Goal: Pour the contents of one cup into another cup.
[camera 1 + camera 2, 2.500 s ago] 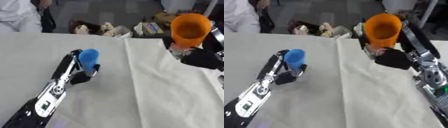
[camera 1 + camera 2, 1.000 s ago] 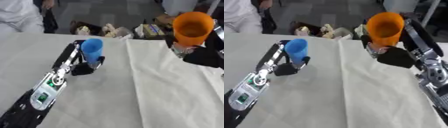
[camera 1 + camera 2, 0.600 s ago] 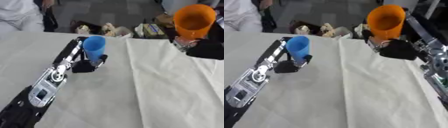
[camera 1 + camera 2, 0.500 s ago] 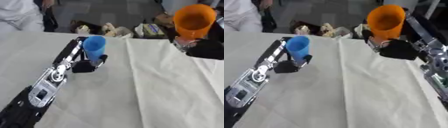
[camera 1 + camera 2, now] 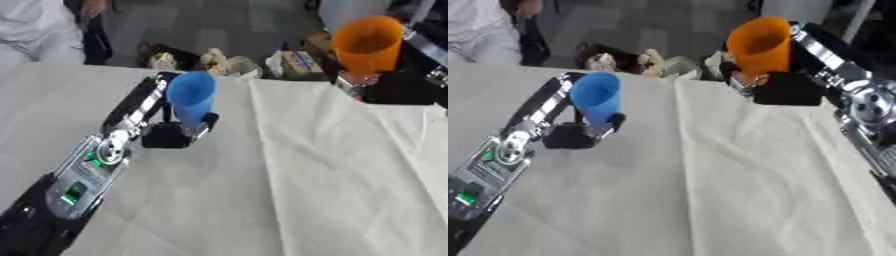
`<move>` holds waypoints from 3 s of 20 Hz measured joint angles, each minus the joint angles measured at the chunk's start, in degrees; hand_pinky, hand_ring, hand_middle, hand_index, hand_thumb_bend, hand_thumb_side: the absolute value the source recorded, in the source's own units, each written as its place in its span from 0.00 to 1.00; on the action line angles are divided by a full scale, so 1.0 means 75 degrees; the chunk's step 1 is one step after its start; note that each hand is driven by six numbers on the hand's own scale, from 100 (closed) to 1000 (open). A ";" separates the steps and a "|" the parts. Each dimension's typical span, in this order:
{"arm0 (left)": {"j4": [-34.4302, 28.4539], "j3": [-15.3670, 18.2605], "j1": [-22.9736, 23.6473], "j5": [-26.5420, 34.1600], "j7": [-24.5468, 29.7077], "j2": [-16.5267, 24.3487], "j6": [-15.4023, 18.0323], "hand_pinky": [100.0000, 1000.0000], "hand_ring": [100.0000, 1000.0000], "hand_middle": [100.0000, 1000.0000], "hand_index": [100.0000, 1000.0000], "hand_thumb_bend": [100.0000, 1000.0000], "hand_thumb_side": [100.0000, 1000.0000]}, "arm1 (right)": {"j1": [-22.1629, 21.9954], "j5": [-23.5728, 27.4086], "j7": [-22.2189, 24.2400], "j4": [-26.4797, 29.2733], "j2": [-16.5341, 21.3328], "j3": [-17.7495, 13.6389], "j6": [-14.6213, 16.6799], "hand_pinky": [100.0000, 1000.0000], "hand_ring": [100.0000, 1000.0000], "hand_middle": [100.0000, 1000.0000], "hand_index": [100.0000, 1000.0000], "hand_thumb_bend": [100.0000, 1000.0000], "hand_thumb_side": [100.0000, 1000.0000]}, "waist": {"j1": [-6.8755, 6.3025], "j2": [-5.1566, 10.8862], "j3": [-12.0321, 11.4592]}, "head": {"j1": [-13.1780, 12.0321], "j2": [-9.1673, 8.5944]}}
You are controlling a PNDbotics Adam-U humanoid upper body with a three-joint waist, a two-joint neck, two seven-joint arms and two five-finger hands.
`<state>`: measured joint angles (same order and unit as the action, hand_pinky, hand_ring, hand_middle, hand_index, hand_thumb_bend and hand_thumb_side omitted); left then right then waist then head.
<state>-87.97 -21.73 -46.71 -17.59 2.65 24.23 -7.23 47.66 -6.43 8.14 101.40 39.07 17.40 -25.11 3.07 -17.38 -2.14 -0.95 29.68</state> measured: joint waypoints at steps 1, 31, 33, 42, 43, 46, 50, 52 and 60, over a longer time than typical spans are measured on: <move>-0.0034 -0.0017 0.0021 0.0040 0.0007 0.0000 -0.0007 0.22 0.34 0.51 0.31 0.00 0.27 | 0.0061 -0.0182 0.0108 -0.0062 -0.0015 0.0007 -0.0006 0.16 0.48 0.58 0.52 0.00 0.29 | 0.0000 0.0015 -0.0001 | 0.0008 0.0000; -0.0505 -0.0346 0.0269 0.0546 0.0254 0.0058 -0.0403 0.20 0.32 0.49 0.29 0.00 0.26 | 0.1108 -0.2569 0.0798 -0.0878 -0.1010 0.0409 0.0395 0.15 0.47 0.57 0.52 0.00 0.37 | 0.0067 0.0182 -0.0078 | 0.0373 0.0192; -0.0545 -0.0376 0.0308 0.0506 0.0111 0.0053 -0.0551 0.20 0.32 0.49 0.28 0.00 0.25 | 0.1108 -0.2586 0.0835 -0.0878 -0.1014 0.0429 0.0418 0.15 0.47 0.57 0.52 0.00 0.37 | 0.0072 0.0182 -0.0078 | 0.0330 0.0186; -0.0973 -0.0625 0.0436 -0.0047 -0.0787 -0.0167 -0.1210 0.19 0.32 0.49 0.28 0.00 0.24 | 0.1097 -0.2626 0.1061 -0.0609 -0.1013 0.0561 0.0444 0.15 0.47 0.57 0.52 0.00 0.39 | 0.0081 0.0182 -0.0089 | 0.0108 0.0052; -0.0982 -0.0648 0.0436 -0.0101 -0.0838 -0.0203 -0.1261 0.19 0.32 0.49 0.28 0.00 0.24 | 0.1096 -0.2626 0.1085 -0.0574 -0.1013 0.0563 0.0439 0.15 0.47 0.57 0.52 0.00 0.39 | 0.0081 0.0182 -0.0091 | 0.0087 0.0050; -0.1016 -0.0689 0.0436 -0.0278 -0.0952 -0.0312 -0.1377 0.19 0.32 0.48 0.28 0.00 0.23 | 0.1073 -0.2627 0.1142 -0.0513 -0.1012 0.0598 0.0413 0.15 0.47 0.57 0.52 0.00 0.39 | 0.0081 0.0182 -0.0098 | 0.0052 0.0020; -0.1044 -0.0702 0.0437 -0.0463 -0.1024 -0.0443 -0.1477 0.19 0.32 0.48 0.28 0.00 0.23 | 0.1047 -0.2627 0.1192 -0.0495 -0.1012 0.0623 0.0392 0.15 0.47 0.57 0.52 0.00 0.39 | 0.0081 0.0182 -0.0120 | 0.0022 -0.0006; -0.1072 -0.0741 0.0437 -0.0525 -0.1019 -0.0490 -0.1506 0.19 0.32 0.48 0.28 0.00 0.23 | 0.1047 -0.2627 0.1211 -0.0490 -0.1014 0.0657 0.0397 0.15 0.47 0.57 0.52 0.00 0.39 | 0.0081 0.0182 -0.0129 | 0.0009 -0.0006; -0.1110 -0.0841 0.0437 -0.0690 -0.0988 -0.0700 -0.1626 0.18 0.31 0.48 0.27 0.00 0.22 | 0.1058 -0.2628 0.1335 -0.0478 -0.1070 0.0760 0.0425 0.15 0.47 0.57 0.52 0.00 0.39 | 0.0088 0.0182 -0.0138 | -0.0016 -0.0003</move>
<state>-96.29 -28.04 -43.43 -22.76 -4.76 18.99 -19.42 55.60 -26.14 18.15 97.81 31.05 23.09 -21.92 3.73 -16.02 -3.17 -1.07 29.66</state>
